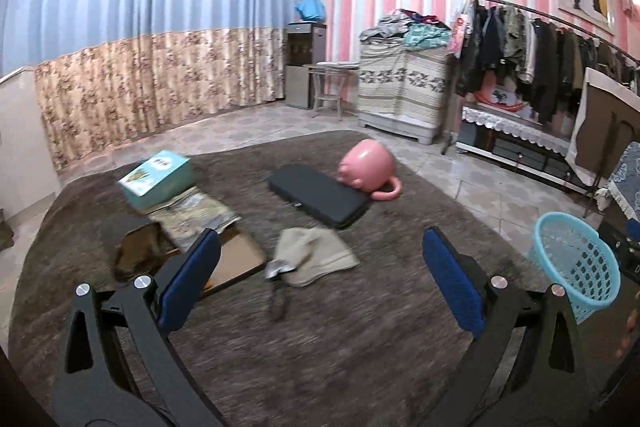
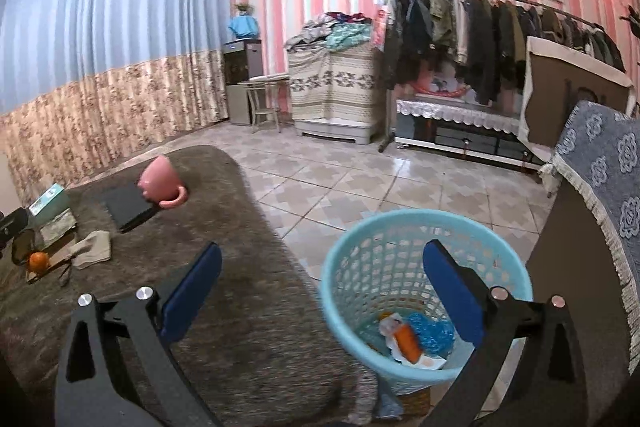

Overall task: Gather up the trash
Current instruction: 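Return both tools over the rug toward the tray with the tangerine, then grasp the tangerine on the tray with the left tool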

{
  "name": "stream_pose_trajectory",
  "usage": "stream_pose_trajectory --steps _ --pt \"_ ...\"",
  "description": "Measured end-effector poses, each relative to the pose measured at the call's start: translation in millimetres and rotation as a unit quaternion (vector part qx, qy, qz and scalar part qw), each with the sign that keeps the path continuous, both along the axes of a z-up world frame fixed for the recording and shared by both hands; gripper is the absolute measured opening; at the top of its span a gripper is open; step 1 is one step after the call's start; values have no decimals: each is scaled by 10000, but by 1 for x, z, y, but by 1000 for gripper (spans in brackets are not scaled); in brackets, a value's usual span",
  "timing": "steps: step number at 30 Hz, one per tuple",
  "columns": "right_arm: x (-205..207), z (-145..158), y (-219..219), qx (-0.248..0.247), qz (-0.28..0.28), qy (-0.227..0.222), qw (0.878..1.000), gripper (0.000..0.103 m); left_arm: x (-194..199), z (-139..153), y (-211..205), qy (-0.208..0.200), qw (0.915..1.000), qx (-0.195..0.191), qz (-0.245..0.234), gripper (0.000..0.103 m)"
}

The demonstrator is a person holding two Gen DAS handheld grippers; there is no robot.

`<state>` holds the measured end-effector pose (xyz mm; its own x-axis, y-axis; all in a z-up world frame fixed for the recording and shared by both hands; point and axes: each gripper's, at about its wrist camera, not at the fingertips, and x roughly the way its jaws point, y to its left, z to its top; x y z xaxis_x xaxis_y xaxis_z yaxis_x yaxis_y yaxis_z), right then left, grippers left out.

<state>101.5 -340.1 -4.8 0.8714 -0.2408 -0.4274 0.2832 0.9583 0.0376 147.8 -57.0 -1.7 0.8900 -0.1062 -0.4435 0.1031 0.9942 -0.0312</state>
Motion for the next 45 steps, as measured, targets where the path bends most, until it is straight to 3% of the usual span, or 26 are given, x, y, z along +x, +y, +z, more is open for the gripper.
stream_pose_trajectory --steps 23,45 --pt "22 -6 44 -156 546 142 9983 98 -9 -18 79 203 9974 35 693 98" --pt "71 -49 90 -297 1172 589 9909 98 9 -56 124 578 9908 -34 1221 97"
